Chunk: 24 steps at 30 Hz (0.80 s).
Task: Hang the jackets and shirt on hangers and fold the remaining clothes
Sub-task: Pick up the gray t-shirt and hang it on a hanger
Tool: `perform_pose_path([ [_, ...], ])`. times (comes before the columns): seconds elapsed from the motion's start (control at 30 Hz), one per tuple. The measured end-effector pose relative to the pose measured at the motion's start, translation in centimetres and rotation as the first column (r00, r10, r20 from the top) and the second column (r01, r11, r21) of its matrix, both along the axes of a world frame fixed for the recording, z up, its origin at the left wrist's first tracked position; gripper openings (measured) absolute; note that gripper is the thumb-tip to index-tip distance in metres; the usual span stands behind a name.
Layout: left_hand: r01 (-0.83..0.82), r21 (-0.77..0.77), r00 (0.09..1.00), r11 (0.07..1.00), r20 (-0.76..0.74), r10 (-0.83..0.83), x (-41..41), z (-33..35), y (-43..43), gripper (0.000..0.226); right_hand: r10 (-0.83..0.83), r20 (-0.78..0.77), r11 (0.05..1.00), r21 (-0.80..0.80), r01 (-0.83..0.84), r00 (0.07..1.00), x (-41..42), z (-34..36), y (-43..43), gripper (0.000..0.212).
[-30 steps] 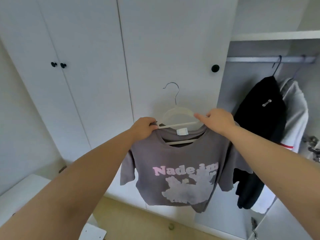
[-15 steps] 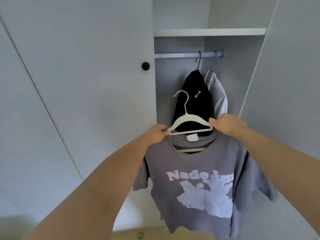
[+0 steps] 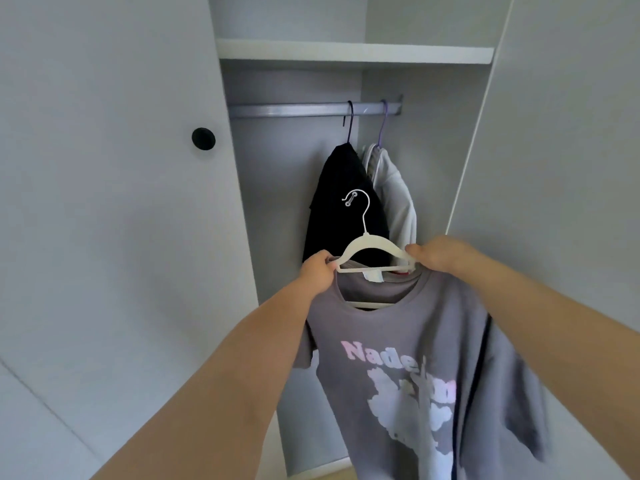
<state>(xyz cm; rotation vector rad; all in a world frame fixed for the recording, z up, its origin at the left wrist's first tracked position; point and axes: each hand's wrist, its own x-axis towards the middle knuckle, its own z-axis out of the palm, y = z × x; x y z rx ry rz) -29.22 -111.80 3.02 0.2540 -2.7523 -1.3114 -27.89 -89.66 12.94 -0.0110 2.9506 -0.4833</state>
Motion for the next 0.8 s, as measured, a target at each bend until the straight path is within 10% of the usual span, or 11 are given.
perform_pose_path([
  [0.43,-0.115,-0.238,0.960,0.964,-0.277,0.046,-10.7,9.3,-4.5,0.045,-0.026,0.066,0.847,-0.529,0.056,0.998,-9.2,3.6,-7.0,0.036],
  [0.8,-0.481,-0.482,0.837,0.733,-0.500,0.220,-16.9,16.9,-9.8,0.074,0.047,-0.052,0.748,-0.660,-0.070,0.998,-15.6,9.3,-12.1,0.033],
])
